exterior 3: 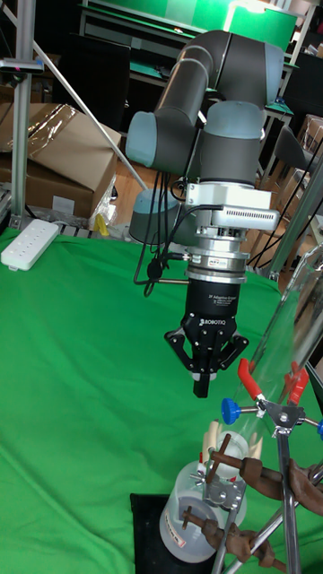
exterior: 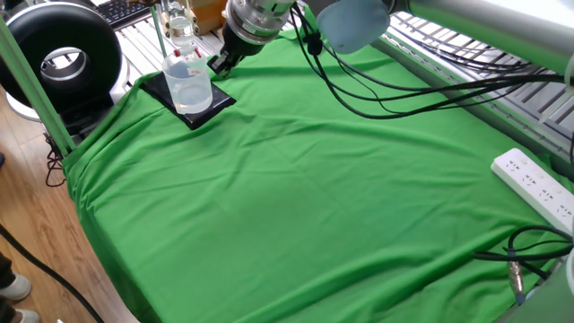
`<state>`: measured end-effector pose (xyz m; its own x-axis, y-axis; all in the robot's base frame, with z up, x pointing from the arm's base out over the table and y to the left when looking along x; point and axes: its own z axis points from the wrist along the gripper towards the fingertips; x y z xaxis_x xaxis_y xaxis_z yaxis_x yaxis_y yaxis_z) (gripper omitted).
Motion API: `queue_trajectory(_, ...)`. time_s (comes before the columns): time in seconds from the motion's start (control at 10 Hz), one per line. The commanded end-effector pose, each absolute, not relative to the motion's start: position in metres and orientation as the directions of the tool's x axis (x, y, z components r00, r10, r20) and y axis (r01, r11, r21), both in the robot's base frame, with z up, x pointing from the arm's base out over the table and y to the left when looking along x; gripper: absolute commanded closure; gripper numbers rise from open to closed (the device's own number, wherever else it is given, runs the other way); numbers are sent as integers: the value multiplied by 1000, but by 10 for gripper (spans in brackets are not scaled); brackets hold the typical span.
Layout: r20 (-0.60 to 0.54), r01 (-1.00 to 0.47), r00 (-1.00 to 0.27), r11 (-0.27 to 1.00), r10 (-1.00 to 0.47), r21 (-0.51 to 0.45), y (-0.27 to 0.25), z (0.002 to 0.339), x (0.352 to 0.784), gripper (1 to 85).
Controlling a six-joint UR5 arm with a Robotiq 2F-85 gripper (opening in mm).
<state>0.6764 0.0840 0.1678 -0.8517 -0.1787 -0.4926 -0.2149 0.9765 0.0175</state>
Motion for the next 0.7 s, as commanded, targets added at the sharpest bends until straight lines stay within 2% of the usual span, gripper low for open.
queue_trajectory(0.0, -461, -151, -881, 986, -103, 67, 85, 168, 668, 843)
queue_trajectory(0.2, -358, -77, -932, 995, -48, 67, 75, 156, 643, 843)
queue_trajectory(0.4, -300, -57, -952, 998, -61, -20, 51, 150, 630, 843)
queue_trajectory(0.5, -299, -41, -954, 999, -38, 4, 55, 150, 629, 843)
queue_trajectory(0.6, -320, -91, -946, 992, -60, 83, 79, 153, 633, 843)
